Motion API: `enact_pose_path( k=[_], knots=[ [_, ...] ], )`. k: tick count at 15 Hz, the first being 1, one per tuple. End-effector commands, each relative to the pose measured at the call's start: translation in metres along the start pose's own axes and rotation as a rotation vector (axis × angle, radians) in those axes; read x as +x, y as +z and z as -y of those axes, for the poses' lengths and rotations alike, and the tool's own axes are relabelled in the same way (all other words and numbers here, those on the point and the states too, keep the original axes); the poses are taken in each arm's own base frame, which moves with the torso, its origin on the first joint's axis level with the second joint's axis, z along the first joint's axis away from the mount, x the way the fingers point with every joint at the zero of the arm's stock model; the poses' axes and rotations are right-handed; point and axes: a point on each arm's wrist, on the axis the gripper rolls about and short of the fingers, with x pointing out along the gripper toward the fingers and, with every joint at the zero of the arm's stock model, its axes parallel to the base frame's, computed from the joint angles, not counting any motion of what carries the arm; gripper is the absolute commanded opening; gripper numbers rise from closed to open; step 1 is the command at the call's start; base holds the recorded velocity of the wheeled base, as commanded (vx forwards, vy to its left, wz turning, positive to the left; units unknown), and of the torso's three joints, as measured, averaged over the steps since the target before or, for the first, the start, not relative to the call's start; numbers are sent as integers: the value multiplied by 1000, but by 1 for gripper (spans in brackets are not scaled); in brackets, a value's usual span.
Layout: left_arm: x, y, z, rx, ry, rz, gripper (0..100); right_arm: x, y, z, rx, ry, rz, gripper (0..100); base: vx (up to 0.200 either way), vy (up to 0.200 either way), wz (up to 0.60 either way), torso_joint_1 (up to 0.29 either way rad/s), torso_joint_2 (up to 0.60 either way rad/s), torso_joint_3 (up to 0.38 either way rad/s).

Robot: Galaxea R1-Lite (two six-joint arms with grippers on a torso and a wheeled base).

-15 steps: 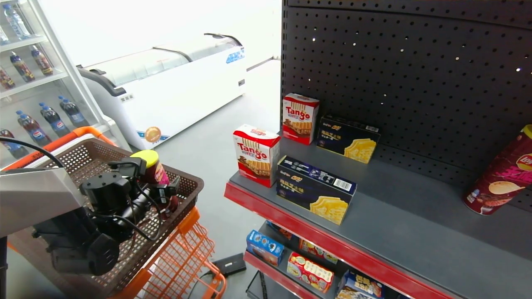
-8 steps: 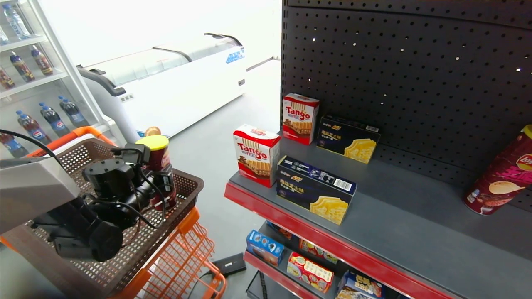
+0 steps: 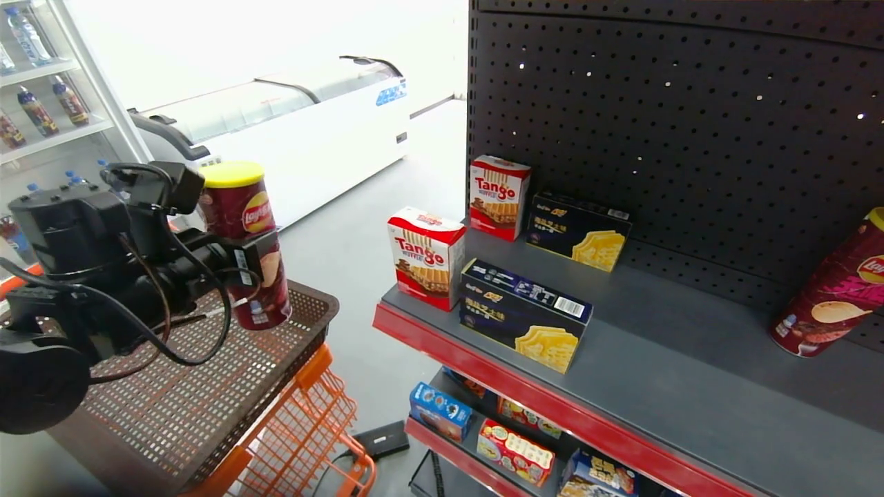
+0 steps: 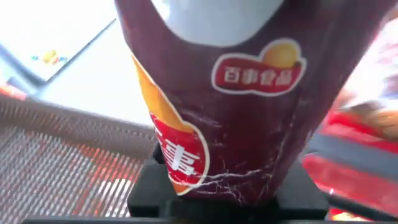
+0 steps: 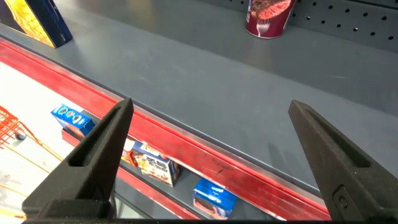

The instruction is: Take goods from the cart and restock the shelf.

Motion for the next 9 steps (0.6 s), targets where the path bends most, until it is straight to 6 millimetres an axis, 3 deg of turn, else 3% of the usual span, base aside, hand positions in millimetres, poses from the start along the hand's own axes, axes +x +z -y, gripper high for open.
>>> enact_pose_path(
  k=[1,3,6,9],
  knots=[
    [-26,33,18,3,-66,114,0,0,0,0,0,0,1,100,0,0,0,0,0,0],
    [-26,34,22,5,-81,134,0,0,0,0,0,0,1,100,0,0,0,0,0,0],
    [-54,32,48,-4,-275,131,0,0,0,0,0,0,1,100,0,0,0,0,0,0],
    [-59,26,63,-1,-433,108,0,0,0,0,0,0,1,100,0,0,0,0,0,0]
  ],
)
